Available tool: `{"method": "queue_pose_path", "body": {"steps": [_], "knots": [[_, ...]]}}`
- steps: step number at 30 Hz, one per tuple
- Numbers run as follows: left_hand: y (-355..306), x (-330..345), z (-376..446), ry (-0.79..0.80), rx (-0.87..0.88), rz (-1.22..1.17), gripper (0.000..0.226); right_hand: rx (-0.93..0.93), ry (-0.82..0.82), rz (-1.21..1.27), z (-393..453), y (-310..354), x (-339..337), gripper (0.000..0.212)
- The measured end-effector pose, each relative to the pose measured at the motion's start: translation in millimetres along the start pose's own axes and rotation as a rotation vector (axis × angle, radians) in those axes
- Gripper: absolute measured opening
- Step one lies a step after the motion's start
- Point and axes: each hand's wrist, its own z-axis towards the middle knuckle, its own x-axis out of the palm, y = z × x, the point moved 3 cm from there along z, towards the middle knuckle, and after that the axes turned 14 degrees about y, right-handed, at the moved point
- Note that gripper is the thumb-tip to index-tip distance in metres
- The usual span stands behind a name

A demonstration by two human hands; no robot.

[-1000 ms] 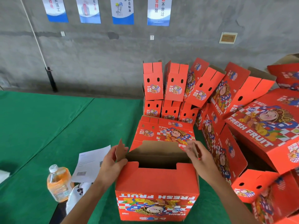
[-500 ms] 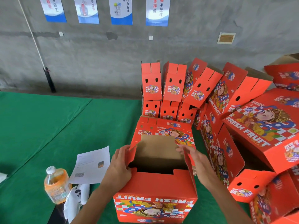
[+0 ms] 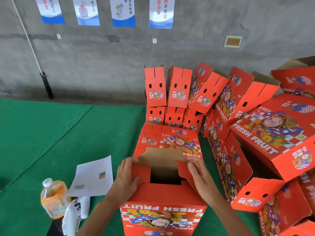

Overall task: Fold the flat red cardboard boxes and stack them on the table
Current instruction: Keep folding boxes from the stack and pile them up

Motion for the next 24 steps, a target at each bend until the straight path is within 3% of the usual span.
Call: {"method": "queue_pose_path", "body": {"steps": [2,4,9,13,14,15,17,19,24], "knots": [[1.9,2.0,2.3,-0.007,-0.022,-0.062,0.083,0.004,-0.021,0.043,-2.5,-2.8,-0.8,0.048],[8.5,3.8,1.2,0.002,-0.031,-0.09,0.088,0.032,0.028,-0.011,-1.9,-5.0,-0.1,0.053],[9.3,3.4,2.4,0.023,0.005,-0.175,0.056,0.001,0.123,-0.174,3.7,-16.0,2.6,0.048],[12.0,6.4,2.6,0.211,-0.139,-0.385,0.029,0.091,0.263,-0.057,18.1,-0.7,5.5,0.035],[12.8,4.9,3.8,0.21,-0.131,-0.297,0.032,0.107,0.274,-0.043,19.0,-2.3,4.8,0.031],[13.7,5.7,7.1,0.207,-0.15,-0.209,0.044,0.051,0.265,-0.181,15.2,-5.5,2.9,0.032],[14.6,6.7,4.5,0.271,-0.185,-0.003,0.08,0.055,0.309,-0.347,7.4,-8.5,4.6,0.055],[12.1,9.9,9.6,0.262,-0.215,0.111,0.101,0.105,0.353,-0.434,7.4,-9.8,5.9,0.07],[4.3,13.4,22.0,0.198,-0.274,0.394,0.097,0.151,0.28,-0.658,23.8,-2.2,12.5,0.079]]}}
